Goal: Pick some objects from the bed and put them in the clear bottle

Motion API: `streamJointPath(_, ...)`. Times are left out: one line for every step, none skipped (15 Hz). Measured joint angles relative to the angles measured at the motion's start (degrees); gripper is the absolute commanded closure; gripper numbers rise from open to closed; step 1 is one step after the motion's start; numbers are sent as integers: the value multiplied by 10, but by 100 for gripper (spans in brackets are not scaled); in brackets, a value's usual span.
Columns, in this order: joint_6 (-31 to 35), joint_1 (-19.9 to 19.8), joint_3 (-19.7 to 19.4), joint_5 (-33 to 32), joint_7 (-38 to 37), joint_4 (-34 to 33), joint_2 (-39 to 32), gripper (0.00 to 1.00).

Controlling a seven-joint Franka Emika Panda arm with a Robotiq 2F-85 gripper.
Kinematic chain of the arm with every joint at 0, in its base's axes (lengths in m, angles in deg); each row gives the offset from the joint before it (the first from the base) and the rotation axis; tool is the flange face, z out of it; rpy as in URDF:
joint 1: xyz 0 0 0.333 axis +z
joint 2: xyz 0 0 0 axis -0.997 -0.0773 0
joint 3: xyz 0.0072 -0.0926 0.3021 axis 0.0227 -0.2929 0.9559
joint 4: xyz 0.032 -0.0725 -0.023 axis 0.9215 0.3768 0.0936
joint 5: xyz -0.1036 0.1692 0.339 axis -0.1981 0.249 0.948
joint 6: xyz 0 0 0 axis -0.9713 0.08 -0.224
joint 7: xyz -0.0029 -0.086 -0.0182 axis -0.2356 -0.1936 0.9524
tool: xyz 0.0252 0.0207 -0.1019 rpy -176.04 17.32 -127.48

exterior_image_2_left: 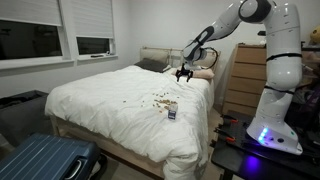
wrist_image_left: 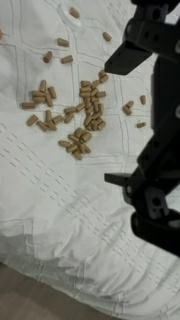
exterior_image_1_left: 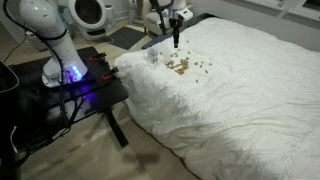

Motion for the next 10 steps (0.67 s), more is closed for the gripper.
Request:
streamJointPath(0,0,0,2,0,-9,-14,0)
streamJointPath(0,0,0,4,-1,-18,-28,0)
streamJointPath(0,-1,0,8,-1,-25,-40,0)
streamJointPath(1,-3,0,14,-1,-31,-53,0)
streamJointPath(5,-5,0,20,-1,-36,-64,0)
streamJointPath(8,-6,0,25,-1,-41,-74,0)
streamJointPath(12,-8,0,28,-1,-45,-84,0)
streamJointPath(17,-9,0,31,-1,-48,-92,0)
streamJointPath(24,-9,0,31,-1,-50,-101,0)
streamJointPath(36,-9,0,31,-1,-51,-109,0)
